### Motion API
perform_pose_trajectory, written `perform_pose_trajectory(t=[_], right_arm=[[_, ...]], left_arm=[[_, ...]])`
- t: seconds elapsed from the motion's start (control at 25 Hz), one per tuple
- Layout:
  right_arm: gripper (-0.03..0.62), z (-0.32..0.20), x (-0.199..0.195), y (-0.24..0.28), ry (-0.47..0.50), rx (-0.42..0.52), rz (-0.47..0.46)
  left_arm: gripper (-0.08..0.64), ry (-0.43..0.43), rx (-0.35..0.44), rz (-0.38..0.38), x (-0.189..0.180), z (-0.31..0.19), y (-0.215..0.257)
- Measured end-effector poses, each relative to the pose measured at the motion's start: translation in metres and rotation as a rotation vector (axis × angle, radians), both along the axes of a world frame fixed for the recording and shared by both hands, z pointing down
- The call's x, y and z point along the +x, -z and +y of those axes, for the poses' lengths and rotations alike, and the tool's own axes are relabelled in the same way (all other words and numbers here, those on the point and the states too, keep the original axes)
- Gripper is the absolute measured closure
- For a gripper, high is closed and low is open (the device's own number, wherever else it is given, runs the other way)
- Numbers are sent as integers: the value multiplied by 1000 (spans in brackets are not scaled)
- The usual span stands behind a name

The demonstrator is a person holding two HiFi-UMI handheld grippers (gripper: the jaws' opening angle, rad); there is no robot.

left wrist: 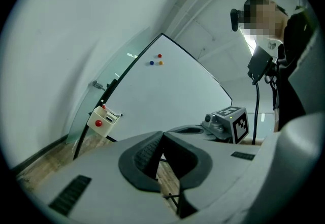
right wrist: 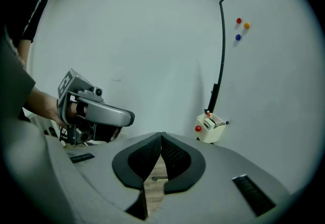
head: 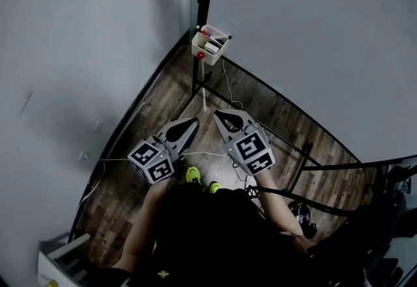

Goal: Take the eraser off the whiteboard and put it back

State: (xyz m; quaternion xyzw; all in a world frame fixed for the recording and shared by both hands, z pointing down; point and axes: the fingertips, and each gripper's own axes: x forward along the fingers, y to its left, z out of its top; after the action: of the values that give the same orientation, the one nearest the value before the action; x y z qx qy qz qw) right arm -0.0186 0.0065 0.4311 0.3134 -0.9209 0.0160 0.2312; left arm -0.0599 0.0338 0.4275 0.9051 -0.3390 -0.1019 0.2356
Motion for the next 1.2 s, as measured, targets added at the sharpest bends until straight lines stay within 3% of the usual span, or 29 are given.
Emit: perform_pose_trajectory(t=[0.68,1.2], right_arm=[[586,78,63,2,53,-67,-141],[586,138,90,-18,115,-121,-165]], left_arm=[[540,63,-17,-36,60,75,6],[540,112,-44,-49,96,132,-6]])
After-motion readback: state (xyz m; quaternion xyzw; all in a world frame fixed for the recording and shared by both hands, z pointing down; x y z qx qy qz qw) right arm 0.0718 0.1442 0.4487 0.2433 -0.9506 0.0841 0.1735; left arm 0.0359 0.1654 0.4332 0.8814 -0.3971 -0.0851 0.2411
